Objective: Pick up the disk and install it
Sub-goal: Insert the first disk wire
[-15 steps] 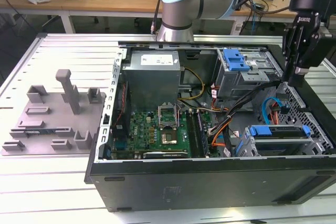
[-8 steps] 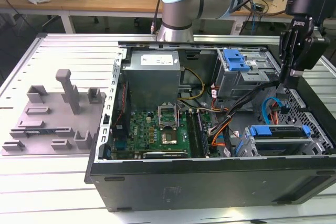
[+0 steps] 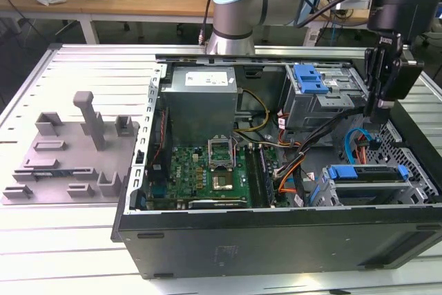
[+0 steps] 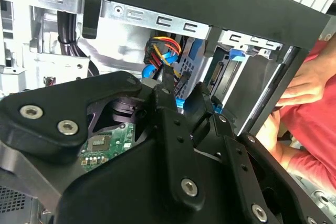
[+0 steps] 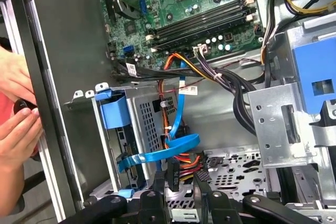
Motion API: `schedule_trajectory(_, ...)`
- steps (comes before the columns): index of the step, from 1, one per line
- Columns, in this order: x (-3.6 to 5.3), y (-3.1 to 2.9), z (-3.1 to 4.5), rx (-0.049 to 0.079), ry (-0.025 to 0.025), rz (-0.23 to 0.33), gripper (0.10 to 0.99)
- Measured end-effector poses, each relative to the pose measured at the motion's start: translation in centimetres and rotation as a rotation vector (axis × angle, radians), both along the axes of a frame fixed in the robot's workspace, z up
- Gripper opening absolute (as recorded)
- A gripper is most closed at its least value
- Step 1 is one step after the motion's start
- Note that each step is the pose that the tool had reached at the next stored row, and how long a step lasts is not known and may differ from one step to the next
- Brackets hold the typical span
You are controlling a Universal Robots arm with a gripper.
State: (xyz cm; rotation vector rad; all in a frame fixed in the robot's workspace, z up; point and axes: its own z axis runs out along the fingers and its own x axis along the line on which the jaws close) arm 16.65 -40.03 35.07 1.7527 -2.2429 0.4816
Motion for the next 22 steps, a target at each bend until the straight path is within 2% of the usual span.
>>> schedule_trajectory(4,-0.08,-0.05,-0.12,0.000,0.0000,-0.002,0.353)
schedule_trajectory(17,-0.34,-0.75,-0.51,0.000,0.0000,-0.002,0.353)
schedule_trajectory(22,-0.35,-0.80,-0.70,0.000,0.0000,-0.002,0.353)
